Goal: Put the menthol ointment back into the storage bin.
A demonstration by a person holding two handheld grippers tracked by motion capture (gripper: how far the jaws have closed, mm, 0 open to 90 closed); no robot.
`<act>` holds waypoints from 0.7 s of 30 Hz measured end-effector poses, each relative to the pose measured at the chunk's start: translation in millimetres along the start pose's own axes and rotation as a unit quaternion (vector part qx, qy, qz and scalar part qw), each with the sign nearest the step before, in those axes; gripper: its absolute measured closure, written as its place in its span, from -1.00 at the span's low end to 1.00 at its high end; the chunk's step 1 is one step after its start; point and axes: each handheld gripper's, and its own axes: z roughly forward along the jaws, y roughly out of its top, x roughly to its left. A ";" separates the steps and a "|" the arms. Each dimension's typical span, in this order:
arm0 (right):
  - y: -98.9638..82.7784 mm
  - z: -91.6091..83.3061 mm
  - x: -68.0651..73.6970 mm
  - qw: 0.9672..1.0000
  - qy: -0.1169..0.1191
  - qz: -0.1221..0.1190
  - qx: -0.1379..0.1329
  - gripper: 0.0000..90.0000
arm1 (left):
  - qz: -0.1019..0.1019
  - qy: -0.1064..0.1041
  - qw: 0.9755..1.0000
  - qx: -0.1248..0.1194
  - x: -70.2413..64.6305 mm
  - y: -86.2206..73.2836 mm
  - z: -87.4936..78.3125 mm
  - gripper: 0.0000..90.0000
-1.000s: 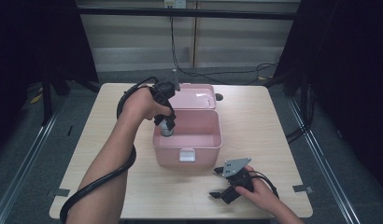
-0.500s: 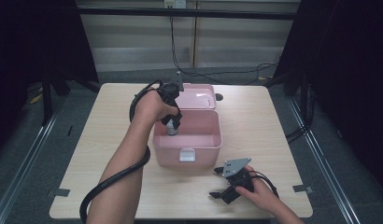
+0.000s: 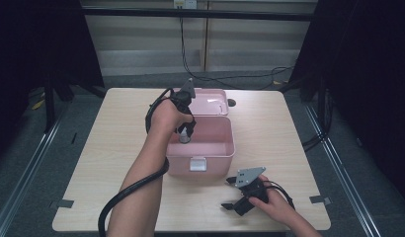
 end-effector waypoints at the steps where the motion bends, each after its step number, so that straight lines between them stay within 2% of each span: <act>1: 0.0 0.0 0.1 1.000 0.000 0.001 0.000 -0.74 | -0.004 0.002 1.000 0.001 0.5 0.5 1.9 0.12; 5: 0.1 0.0 0.1 1.000 0.000 0.001 0.000 -0.74 | -0.017 0.002 1.000 0.001 3.3 2.4 9.1 0.12; 10: 0.1 0.0 0.0 1.000 0.000 0.001 0.000 -0.74 | -0.017 0.010 1.000 -0.005 6.1 5.6 14.8 0.12; 15: 0.1 0.0 0.1 1.000 0.000 0.001 0.000 -0.74 | -0.032 0.008 0.999 -0.004 9.1 7.2 23.4 0.12; 21: 0.1 -0.1 0.1 1.000 0.000 0.001 0.000 -0.74 | -0.049 0.013 0.999 -0.012 12.7 9.1 31.6 0.12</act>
